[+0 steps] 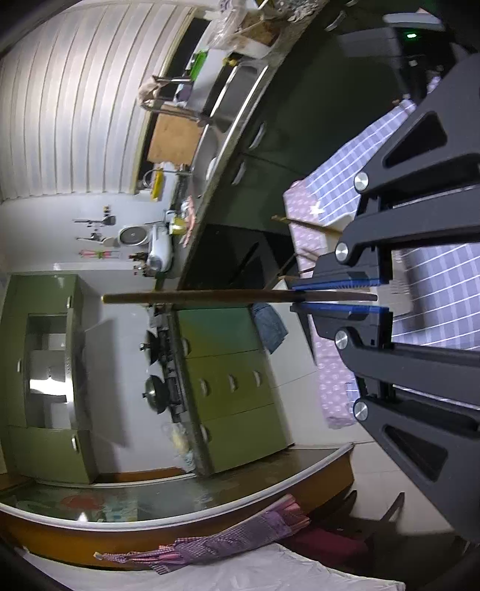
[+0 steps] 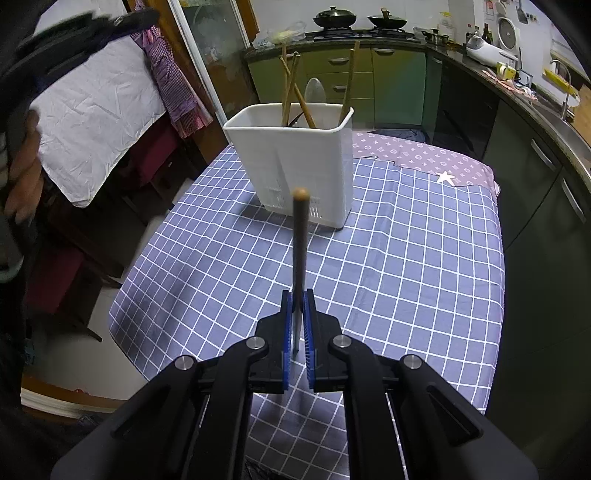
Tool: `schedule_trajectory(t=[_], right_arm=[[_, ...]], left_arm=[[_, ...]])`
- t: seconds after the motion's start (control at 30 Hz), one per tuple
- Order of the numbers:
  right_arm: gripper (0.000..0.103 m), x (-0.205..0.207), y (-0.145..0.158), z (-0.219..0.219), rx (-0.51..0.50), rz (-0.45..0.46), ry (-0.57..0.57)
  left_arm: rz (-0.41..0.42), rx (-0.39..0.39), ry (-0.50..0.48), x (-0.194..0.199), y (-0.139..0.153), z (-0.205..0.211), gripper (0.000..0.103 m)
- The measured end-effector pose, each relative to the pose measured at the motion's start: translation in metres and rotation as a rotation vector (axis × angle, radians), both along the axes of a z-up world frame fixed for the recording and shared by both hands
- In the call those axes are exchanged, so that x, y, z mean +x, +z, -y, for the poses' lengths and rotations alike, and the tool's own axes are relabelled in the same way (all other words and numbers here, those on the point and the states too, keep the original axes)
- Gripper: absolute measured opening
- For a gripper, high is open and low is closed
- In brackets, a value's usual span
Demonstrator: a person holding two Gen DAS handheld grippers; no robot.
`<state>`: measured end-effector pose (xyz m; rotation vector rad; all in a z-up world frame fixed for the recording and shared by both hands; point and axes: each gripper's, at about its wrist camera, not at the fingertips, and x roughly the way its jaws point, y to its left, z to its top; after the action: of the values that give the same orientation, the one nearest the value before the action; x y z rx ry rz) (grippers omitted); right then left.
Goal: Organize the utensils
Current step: 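Lower the chopstick into the holder and open the left tool while the right tool follows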
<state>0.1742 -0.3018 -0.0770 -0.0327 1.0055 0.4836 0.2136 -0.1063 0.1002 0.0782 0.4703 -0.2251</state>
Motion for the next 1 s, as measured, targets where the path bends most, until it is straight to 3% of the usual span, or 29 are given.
schedule_trajectory(t=[0.17,0.33,0.63,0.73,0.8,0.93,1.0], right_arm=[[0.007,0.0,0.0,0.0,0.002,0.0,0.0],[0.007,0.0,0.0,0.001,0.0,0.001,-0.006],[0.007,-0.001,0.002,0.0,0.001,-0.001,-0.016],[0.007,0.0,0.009,-0.001,0.006,0.008,-0.017],[0.007,0.001,0.018,-0.001,0.014,0.024,-0.023],[0.007,0.003,0.053,0.007,0.046,0.102,-0.055],[0.007,0.008,0.075,0.011,0.069,0.143,-0.071]], left_arm=[[-0.038,0.006,0.008,0.033,-0.012,0.005,0.007],[-0.132,0.02,0.02,0.067,-0.045,0.009,0.007],[-0.253,0.038,0.012,0.082,-0.089,0.006,0.011],[-0.26,0.023,0.008,0.079,-0.087,-0.001,0.019],[-0.255,-0.003,0.007,0.072,-0.082,-0.009,0.031],[-0.17,-0.04,-0.001,0.032,-0.068,-0.028,0.039],[-0.138,-0.04,0.005,0.008,-0.066,-0.038,0.058]])
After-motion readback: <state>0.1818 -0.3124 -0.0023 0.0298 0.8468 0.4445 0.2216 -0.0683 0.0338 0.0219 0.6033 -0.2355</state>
